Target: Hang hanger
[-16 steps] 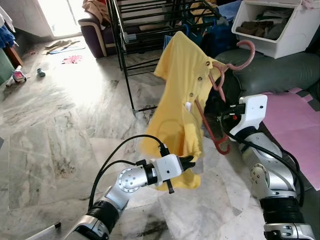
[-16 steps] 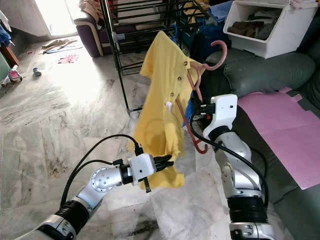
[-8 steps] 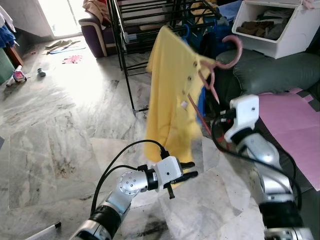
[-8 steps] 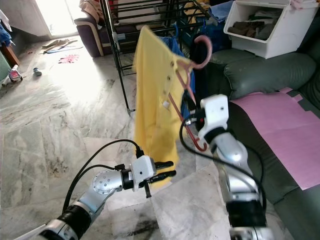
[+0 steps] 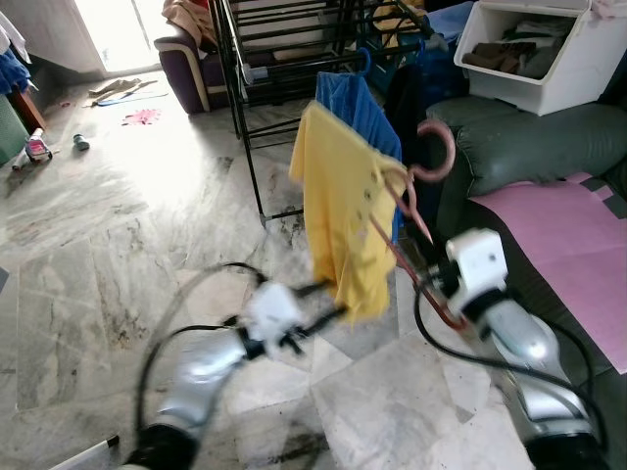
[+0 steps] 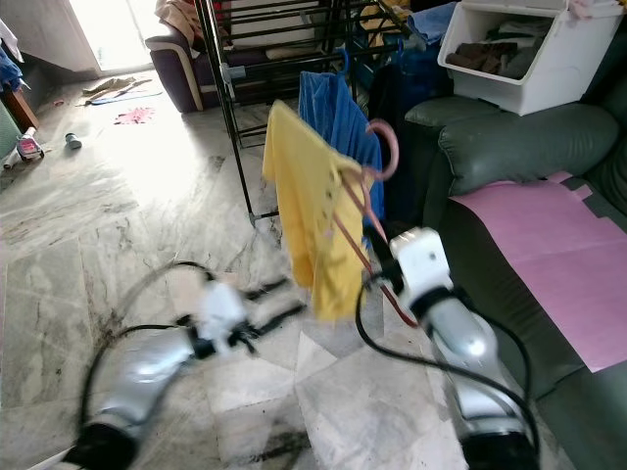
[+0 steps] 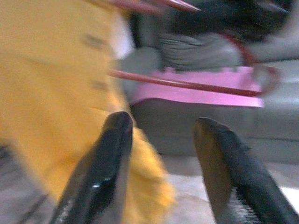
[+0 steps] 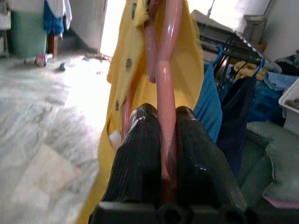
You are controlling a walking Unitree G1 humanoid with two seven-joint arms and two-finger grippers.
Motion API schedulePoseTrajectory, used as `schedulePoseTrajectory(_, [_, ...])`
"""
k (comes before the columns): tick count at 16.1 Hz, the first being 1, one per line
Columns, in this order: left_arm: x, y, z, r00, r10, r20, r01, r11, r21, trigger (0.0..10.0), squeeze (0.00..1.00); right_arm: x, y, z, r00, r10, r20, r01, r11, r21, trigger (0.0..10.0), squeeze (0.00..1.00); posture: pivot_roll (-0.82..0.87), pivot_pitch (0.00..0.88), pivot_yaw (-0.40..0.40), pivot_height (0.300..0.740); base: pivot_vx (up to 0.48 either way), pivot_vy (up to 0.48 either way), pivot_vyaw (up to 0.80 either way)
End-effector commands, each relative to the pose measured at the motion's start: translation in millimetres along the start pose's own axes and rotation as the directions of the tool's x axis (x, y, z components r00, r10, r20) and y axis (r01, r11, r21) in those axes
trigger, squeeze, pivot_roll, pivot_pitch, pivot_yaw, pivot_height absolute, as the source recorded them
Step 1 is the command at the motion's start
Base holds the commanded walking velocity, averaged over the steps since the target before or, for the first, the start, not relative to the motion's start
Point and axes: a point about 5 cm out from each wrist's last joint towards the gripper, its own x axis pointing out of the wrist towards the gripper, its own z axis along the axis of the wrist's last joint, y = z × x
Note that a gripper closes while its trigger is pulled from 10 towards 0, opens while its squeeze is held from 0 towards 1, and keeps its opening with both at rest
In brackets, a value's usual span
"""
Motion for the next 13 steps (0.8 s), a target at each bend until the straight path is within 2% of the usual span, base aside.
schedulePoseTrajectory(1, [-11.9, 13.8, 7, 0.997, 0.071, 0.023, -0.072, 0.996, 0.043, 10.0, 1.00, -0.1, 2.0, 15, 0.996, 0.041, 0.079, -0.036, 0.998, -0.054, 10.0, 0.00, -0.02, 0.027, 0.021, 0.740, 0.000, 0.000, 0.00])
schedulePoseTrajectory(3, [-25.4, 25.4, 13, 0.994, 0.100, 0.036, -0.103, 0.991, 0.088, 10.0, 1.00, -10.4, 3.3, 12, 0.993, 0.087, 0.086, -0.075, 0.989, -0.127, 10.0, 0.00, -0.02, 0.030, 0.016, 0.740, 0.000, 0.000, 0.00])
schedulePoseTrajectory(5, [-35.4, 35.3, 19, 0.998, 0.067, 0.014, -0.068, 0.985, 0.158, 10.0, 1.00, -25.2, 10.5, 3, 0.975, 0.219, 0.042, -0.211, 0.967, -0.140, 10.0, 0.00, -0.02, 0.030, 0.016, 0.740, 0.000, 0.000, 0.00])
schedulePoseTrajectory(6, [-36.3, 35.9, 20, 0.998, 0.055, 0.009, -0.056, 0.984, 0.168, 10.0, 1.00, -27.2, 11.4, 2, 0.972, 0.232, 0.037, -0.224, 0.963, -0.148, 10.0, 0.00, -0.02, 0.030, 0.016, 0.740, 0.000, 0.000, 0.00])
schedulePoseTrajectory(7, [-37.9, 37.0, 24, 0.999, -0.041, -0.029, 0.048, 0.962, 0.269, 10.0, 1.00, -38.5, 15.1, -1, 0.946, 0.324, 0.010, -0.317, 0.932, -0.177, 10.0, 0.00, -0.02, 0.030, 0.015, 0.740, 0.000, 0.000, 0.00])
schedulePoseTrajectory(8, [-38.3, 37.9, 23, 0.995, -0.080, -0.051, 0.092, 0.947, 0.309, 10.0, 1.00, -42.7, 15.7, -2, 0.934, 0.357, 0.001, -0.351, 0.920, -0.177, 10.0, 0.00, -0.02, 0.028, 0.017, 0.740, 0.000, 0.000, 0.00])
schedulePoseTrajectory(11, [-37.8, 44.3, 20, 0.980, -0.157, -0.126, 0.193, 0.911, 0.365, 10.0, 1.00, -52.5, 14.1, -5, 0.903, 0.429, -0.034, -0.425, 0.879, -0.215, 10.0, 0.00, -0.03, 0.025, 0.017, 0.740, 0.000, 0.000, 0.00])
schedulePoseTrajectory(13, [-37.2, 48.1, 20, 0.970, -0.187, -0.152, 0.232, 0.893, 0.385, 10.0, 1.00, -53.4, 11.5, -3, 0.898, 0.439, -0.035, -0.434, 0.870, -0.233, 10.0, 0.00, -0.03, 0.022, 0.018, 0.740, 0.000, 0.000, 0.00])
